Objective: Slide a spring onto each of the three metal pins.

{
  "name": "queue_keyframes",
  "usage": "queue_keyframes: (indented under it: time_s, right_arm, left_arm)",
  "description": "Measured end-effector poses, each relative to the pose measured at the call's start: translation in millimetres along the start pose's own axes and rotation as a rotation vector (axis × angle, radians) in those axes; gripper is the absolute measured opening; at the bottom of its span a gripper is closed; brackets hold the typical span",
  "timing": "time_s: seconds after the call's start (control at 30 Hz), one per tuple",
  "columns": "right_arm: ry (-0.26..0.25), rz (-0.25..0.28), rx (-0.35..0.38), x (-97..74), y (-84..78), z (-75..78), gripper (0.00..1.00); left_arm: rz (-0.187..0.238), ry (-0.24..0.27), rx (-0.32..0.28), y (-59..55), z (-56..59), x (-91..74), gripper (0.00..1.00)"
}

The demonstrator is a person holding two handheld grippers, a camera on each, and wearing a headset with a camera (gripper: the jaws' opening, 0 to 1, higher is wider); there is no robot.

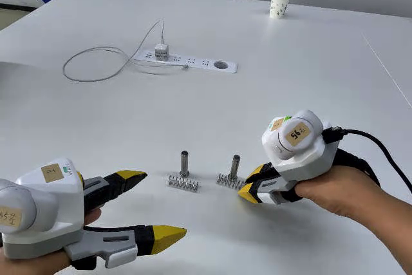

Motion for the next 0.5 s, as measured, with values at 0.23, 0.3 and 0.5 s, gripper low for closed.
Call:
queue_keyframes:
  time_s: [0.23,0.3,0.5]
  right_arm:
    - [0.003,-0.006,-0.008,2.3,-2.3,0.8,0.13]
    - [0.000,-0.001,-0.008,2.5,-2.0,1.1,0.13]
    - [-0.003,0.003,-0.018,0.1,0.7,-0.5,0.12]
  left_arm:
    - [-0.004,-0.001,-0.001,-1.1,0.2,0.6,0.74]
    - [-0.004,0.000,-0.002,-1.2,-0.1,0.0,0.74]
    - [-0.006,0.002,0.000,-0.8,-0.5,-1.3,0.74]
Point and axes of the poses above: the centre of the closed fingertips' face, and the gripper's own axes: x roughly forward along the fingers, z roughly to its right, y roughly out of its top, the point moved 6 cm from there along -x, roughly backward along the fingers, and after that the axes turned 10 degrees about -x, right-handed, at the moved point
